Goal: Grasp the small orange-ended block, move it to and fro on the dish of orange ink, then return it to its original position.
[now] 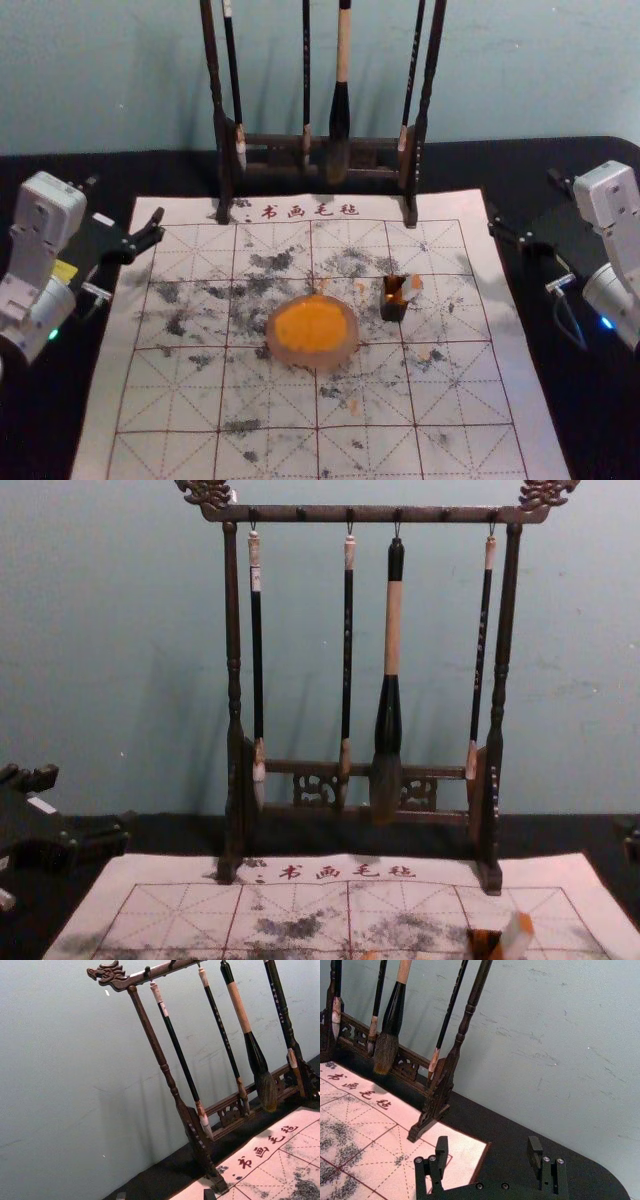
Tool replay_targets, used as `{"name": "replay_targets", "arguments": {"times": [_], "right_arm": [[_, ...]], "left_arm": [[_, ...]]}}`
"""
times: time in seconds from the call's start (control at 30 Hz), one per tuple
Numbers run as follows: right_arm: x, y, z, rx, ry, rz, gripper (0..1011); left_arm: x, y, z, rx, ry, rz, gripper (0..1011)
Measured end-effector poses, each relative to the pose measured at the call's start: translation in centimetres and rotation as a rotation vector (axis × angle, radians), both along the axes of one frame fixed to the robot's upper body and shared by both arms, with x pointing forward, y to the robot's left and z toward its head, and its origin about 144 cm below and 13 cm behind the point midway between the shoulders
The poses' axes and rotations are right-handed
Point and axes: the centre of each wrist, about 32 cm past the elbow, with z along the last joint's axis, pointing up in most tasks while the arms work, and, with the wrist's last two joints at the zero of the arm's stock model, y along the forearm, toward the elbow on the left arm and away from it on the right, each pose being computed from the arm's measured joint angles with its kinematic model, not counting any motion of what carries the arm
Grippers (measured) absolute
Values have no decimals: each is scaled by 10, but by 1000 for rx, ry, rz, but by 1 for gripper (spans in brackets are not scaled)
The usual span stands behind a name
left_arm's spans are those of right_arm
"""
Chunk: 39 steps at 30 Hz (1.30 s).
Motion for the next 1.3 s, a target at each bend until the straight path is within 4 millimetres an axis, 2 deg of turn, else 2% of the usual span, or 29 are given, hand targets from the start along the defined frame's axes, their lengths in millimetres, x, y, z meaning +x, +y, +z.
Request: {"name": "replay_targets", "arguments": {"times": [1.3], "right_arm": [[0, 0, 0, 0, 0, 0, 1002]], "left_arm": [[0, 0, 0, 0, 0, 0, 1001]]}}
